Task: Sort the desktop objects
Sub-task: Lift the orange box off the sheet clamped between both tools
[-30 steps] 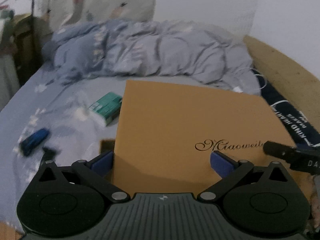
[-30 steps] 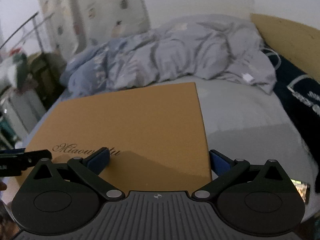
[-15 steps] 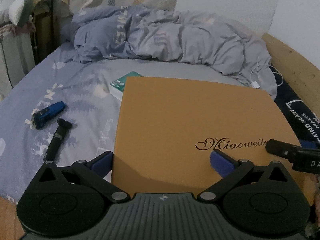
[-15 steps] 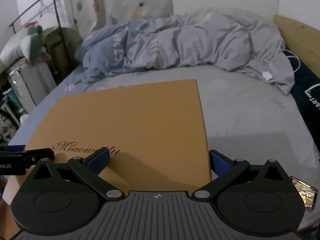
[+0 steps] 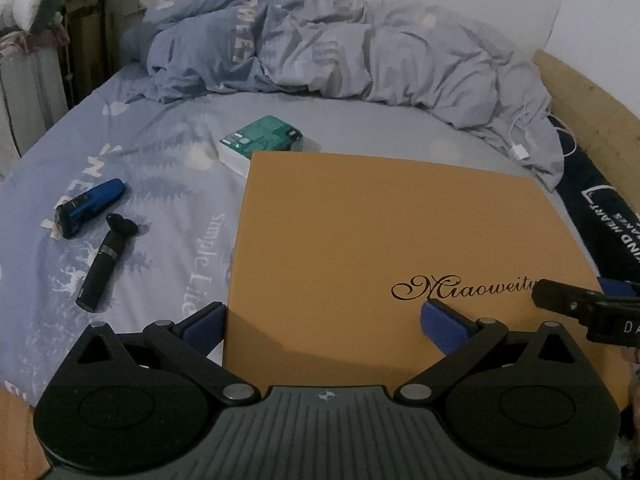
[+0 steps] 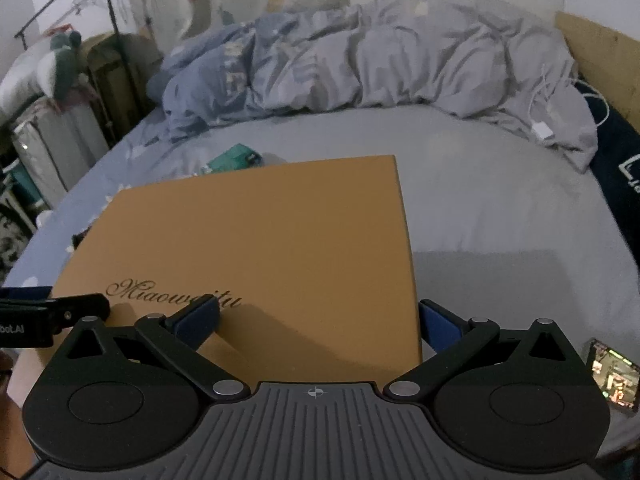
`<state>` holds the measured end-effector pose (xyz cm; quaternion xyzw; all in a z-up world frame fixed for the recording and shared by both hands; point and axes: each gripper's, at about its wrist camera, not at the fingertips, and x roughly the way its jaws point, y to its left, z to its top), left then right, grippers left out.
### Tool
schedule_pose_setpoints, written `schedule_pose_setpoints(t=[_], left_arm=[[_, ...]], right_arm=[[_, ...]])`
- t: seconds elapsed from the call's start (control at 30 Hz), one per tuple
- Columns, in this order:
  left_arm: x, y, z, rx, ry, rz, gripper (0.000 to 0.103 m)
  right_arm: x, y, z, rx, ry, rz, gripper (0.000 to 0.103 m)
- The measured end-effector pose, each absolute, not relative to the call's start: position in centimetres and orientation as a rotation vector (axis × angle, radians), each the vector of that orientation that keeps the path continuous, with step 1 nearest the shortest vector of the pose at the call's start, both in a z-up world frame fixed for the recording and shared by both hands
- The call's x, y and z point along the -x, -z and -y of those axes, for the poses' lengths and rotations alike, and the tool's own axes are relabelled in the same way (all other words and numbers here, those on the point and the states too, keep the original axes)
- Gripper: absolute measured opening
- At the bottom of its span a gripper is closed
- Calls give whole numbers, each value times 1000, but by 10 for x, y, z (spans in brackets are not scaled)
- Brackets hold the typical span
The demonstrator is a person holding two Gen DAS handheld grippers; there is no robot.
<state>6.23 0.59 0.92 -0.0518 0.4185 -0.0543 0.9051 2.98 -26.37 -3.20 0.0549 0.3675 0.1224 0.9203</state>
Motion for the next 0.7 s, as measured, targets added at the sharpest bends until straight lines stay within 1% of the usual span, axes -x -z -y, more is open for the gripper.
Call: schedule_pose_setpoints(t=[0.37, 0.7], left_arm=[[-88, 13, -8, 74, 112, -911, 103], [-102, 16, -6, 33, 112, -915, 103]], right_arm=[[-64, 64, 257, -118, -259, -809, 103], [-80, 82, 251, -146, -252, -838, 103]])
